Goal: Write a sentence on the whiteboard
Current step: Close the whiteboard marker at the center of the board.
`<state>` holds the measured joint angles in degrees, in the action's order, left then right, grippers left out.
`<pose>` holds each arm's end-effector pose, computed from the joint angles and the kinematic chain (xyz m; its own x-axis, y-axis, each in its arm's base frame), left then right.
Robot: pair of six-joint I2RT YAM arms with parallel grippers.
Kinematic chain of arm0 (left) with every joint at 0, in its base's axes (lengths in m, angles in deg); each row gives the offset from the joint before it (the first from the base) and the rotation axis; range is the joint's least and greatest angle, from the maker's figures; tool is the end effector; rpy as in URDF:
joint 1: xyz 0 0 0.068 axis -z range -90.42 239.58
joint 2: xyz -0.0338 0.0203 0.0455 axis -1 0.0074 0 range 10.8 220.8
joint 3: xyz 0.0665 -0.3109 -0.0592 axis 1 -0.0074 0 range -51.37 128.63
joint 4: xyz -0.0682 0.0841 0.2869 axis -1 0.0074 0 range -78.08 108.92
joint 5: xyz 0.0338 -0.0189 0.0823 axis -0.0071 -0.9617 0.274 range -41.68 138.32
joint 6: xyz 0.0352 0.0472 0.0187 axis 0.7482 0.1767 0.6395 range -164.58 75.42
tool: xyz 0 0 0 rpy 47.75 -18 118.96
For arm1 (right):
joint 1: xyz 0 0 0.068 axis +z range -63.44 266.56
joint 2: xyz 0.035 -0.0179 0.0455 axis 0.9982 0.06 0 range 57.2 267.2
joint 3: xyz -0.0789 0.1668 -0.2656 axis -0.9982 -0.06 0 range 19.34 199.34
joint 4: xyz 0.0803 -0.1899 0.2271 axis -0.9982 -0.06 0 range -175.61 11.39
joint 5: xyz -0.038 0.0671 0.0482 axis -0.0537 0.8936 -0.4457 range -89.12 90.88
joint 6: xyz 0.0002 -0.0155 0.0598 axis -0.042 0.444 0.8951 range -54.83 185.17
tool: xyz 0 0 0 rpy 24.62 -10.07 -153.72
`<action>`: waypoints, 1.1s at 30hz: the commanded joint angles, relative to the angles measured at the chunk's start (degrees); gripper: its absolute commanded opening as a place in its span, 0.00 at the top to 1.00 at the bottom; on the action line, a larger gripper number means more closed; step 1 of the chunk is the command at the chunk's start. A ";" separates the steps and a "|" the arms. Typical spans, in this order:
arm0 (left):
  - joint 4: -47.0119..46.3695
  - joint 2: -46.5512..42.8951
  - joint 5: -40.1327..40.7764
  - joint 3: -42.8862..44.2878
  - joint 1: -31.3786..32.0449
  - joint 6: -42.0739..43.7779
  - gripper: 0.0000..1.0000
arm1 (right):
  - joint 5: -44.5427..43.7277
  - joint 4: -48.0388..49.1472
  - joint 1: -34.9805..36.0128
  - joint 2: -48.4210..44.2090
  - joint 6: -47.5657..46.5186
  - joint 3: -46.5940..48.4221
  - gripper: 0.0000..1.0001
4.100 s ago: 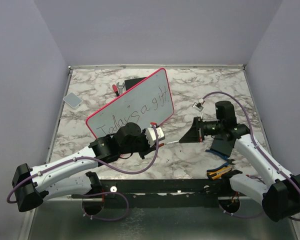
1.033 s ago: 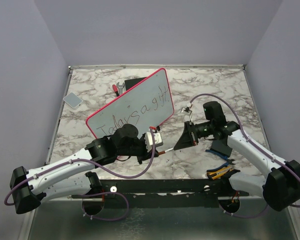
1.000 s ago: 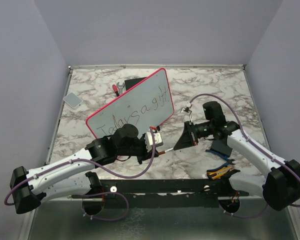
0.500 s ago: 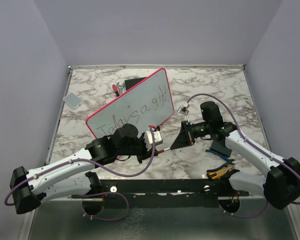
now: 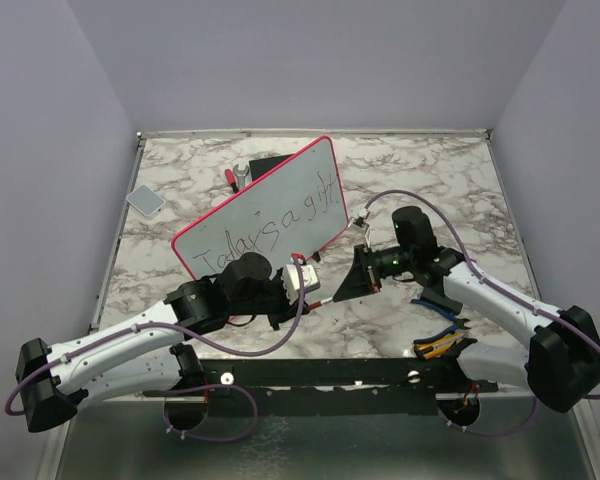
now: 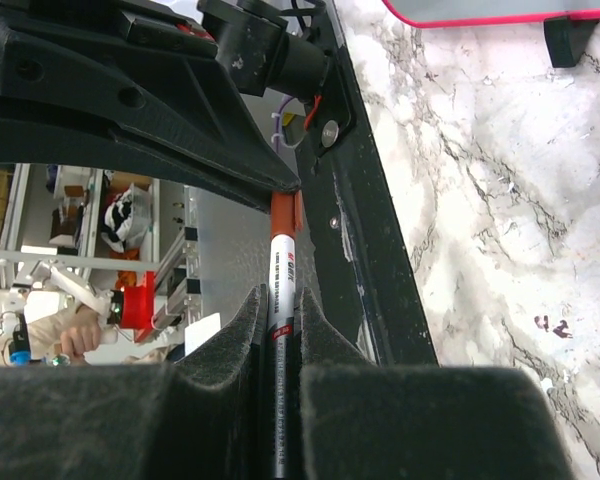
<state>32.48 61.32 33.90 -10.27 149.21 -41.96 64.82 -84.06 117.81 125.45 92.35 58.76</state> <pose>0.1017 -0.1966 0.3091 -0.2091 0.4444 -0.8711 0.9552 0.2834 -0.0847 0.2061 0.1740 0.2652 -0.8224 -0.2642 -0.5038 -0.5471 0.1249 0.8277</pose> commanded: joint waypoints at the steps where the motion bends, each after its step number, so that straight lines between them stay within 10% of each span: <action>1: -10.64 -1.66 4.36 -0.27 -0.13 -0.65 1.00 | 2.31 4.06 3.86 1.52 2.60 -0.88 0.99; 24: -11.34 -3.59 6.06 -1.02 -0.11 -0.68 1.00 | 0.29 13.30 12.35 7.30 7.40 -0.47 0.99; 30: -10.80 -3.32 6.79 -0.62 -0.28 -0.50 0.98 | -12.02 1.43 12.34 5.46 2.23 3.67 0.99; 33: -10.20 -3.24 9.02 -0.46 -0.62 -0.74 0.80 | -21.84 -8.18 12.21 6.12 -0.61 6.68 0.99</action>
<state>39.82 58.26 37.77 -12.83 149.21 -42.64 53.91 -80.63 127.14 131.76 95.21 60.85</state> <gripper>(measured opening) 0.087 0.102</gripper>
